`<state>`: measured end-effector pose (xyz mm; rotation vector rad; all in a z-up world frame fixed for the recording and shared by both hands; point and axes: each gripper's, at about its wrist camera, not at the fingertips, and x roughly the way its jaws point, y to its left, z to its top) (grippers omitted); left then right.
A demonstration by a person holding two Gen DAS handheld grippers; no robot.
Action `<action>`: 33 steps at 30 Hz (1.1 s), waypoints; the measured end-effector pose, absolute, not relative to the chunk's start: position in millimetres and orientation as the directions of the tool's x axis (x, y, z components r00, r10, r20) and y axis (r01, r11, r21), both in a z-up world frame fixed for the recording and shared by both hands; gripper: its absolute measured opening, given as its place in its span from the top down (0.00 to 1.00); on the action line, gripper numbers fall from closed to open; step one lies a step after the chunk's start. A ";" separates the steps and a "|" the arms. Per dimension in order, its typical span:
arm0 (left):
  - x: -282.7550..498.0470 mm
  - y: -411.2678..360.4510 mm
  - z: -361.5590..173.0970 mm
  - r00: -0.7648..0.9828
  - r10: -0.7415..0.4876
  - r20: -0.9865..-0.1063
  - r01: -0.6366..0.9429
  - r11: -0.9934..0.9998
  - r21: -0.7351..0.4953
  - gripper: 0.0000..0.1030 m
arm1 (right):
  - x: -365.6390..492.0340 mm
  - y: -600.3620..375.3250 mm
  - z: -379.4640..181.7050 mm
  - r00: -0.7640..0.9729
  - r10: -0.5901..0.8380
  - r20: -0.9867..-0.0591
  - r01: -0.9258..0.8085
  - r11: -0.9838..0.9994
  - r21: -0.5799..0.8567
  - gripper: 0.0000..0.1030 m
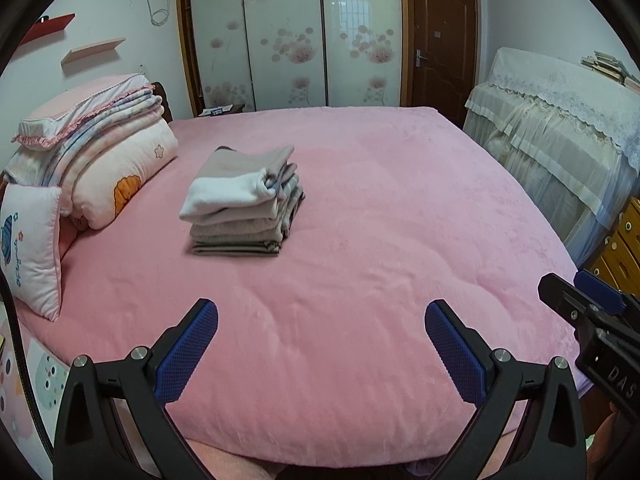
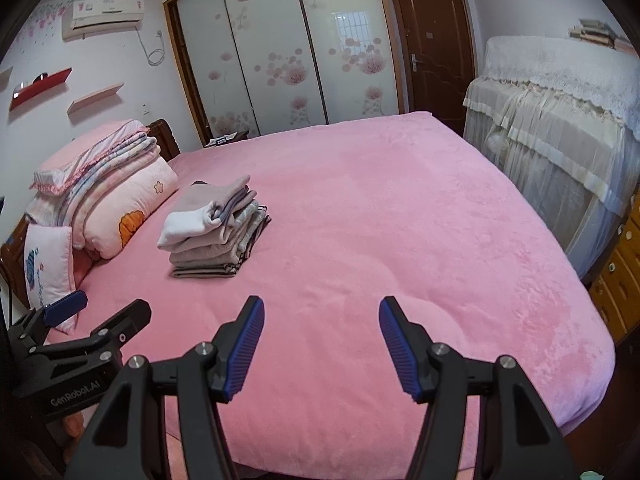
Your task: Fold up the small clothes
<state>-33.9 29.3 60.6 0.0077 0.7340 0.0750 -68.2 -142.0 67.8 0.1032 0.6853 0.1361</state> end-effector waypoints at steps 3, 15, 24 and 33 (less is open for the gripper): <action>-40.5 29.4 55.8 0.737 0.079 -0.671 -0.073 0.997 0.038 0.00 | -80.1 -139.8 60.1 0.773 0.133 -0.621 -0.075 0.990 0.119 0.34; -44.6 34.6 44.8 0.725 0.071 -0.685 -0.077 0.997 0.022 0.00 | -92.5 -142.2 45.7 0.754 0.129 -0.645 -0.058 0.990 0.131 0.34; -45.5 33.8 41.3 0.716 0.062 -0.696 -0.068 0.997 0.019 0.00 | -98.8 -136.1 52.4 0.774 0.123 -0.621 -0.075 0.992 0.103 0.34; -48.1 33.1 41.5 0.714 0.052 -0.698 -0.061 0.998 0.011 0.00 | -102.7 -132.5 57.8 0.780 0.119 -0.614 -0.081 0.993 0.089 0.34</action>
